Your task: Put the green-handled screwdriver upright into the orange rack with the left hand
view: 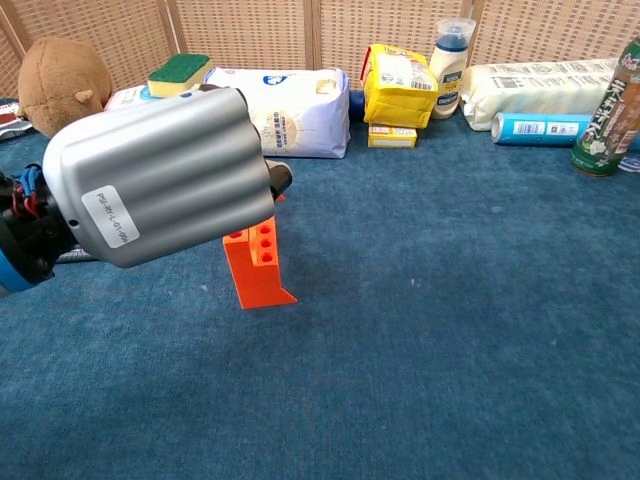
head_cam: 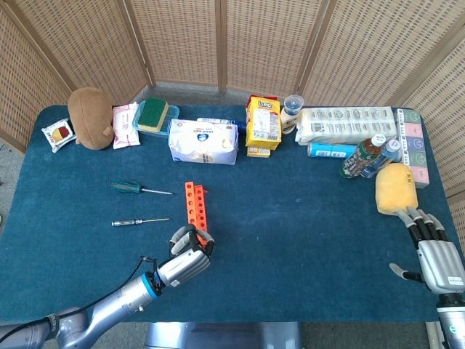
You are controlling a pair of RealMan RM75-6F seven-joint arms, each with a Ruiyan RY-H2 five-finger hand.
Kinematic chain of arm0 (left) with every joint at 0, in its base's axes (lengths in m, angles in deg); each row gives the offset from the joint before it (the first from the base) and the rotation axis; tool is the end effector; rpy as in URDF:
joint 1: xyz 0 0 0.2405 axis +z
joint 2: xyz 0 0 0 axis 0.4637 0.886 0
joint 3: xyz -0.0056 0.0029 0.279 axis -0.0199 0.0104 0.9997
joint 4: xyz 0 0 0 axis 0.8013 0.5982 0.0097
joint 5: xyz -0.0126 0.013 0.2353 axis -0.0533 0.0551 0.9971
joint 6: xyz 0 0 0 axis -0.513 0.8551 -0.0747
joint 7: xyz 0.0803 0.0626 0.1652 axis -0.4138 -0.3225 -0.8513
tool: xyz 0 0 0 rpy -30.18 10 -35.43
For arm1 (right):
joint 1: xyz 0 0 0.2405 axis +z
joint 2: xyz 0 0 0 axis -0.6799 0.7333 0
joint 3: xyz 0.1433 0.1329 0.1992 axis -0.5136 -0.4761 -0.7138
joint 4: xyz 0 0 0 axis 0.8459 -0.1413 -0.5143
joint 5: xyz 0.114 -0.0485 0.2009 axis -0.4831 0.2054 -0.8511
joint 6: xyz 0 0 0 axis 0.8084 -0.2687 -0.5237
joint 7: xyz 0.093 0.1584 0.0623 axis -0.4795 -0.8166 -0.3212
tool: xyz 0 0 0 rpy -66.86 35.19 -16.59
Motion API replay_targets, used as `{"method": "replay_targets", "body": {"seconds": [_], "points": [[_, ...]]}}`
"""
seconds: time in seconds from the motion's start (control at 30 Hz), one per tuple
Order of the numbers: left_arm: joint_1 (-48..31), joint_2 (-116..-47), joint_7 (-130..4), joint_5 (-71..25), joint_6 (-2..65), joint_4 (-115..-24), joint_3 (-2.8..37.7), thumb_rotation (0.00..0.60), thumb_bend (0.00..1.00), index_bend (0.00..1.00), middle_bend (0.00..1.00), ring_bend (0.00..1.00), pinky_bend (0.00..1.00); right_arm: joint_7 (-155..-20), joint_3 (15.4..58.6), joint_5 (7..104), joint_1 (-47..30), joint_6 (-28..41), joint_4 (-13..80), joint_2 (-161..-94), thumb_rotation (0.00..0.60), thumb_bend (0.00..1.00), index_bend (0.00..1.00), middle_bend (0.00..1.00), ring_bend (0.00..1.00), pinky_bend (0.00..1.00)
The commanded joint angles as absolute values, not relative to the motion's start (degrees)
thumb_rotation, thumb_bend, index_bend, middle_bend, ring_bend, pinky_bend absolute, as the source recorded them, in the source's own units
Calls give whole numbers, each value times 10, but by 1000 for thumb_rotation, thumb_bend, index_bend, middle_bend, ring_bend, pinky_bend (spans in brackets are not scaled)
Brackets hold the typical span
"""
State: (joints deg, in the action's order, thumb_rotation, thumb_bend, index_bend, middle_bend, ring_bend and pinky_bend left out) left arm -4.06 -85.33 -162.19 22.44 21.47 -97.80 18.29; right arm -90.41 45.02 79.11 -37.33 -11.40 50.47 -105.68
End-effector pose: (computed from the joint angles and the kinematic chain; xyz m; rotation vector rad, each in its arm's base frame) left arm -0.0577 0.2609 -0.0626 -1.8337 0.9813 -0.5235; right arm -0.3518 -0.2366 0.1525 1.4305 -0.9465 0.8807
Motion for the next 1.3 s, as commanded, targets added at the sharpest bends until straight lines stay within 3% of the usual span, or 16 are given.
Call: {"method": "replay_targets", "body": {"seconds": [0.03,0.4,0.77,0.83,0.93,0.97,1.0,1.07,1.1,1.13,1.3], "points": [[-39,-857,-1629,221,215,-979,183,600,339,406,1000,981,962,-904,450,791,-373,-114,504,-1057,600,21,73,32,26,0],[-35,-855,-1620,219,230,-989,180,600,337,273,1000,980,962,-903,450,791,-373,-113,504,-1057,600,21,73,32,26,0],[-9,-797,-1528,224,318,-1041,158,600,320,243,990,978,954,-891,452,791,-371,-109,505,-1061,599,21,73,32,26,0],[0,-780,-1507,223,337,-1051,156,600,287,213,902,941,904,-887,452,790,-371,-109,506,-1062,600,21,73,33,26,0],[25,-755,-1477,193,368,-1072,151,600,197,77,547,772,732,-882,452,790,-371,-109,506,-1064,600,22,73,32,26,0],[36,-749,-1471,176,377,-1082,150,600,170,30,399,685,664,-880,453,790,-371,-108,506,-1065,600,22,73,32,26,0],[47,-741,-1464,156,385,-1094,151,600,150,3,262,536,608,-879,453,790,-371,-108,507,-1065,600,22,73,32,26,0],[73,-721,-1451,109,403,-1118,154,600,125,0,84,257,546,-873,454,790,-370,-106,507,-1067,600,22,73,32,26,0],[86,-710,-1441,91,414,-1128,157,600,110,0,25,131,521,-870,454,790,-370,-105,507,-1068,600,21,73,32,26,0],[95,-702,-1428,83,422,-1133,160,600,101,0,5,92,507,-867,454,790,-370,-105,508,-1068,600,21,73,32,26,0],[144,-665,-1260,103,499,-1106,187,600,67,0,0,30,409,-857,454,792,-371,-110,514,-1069,600,21,73,32,26,0]]}}
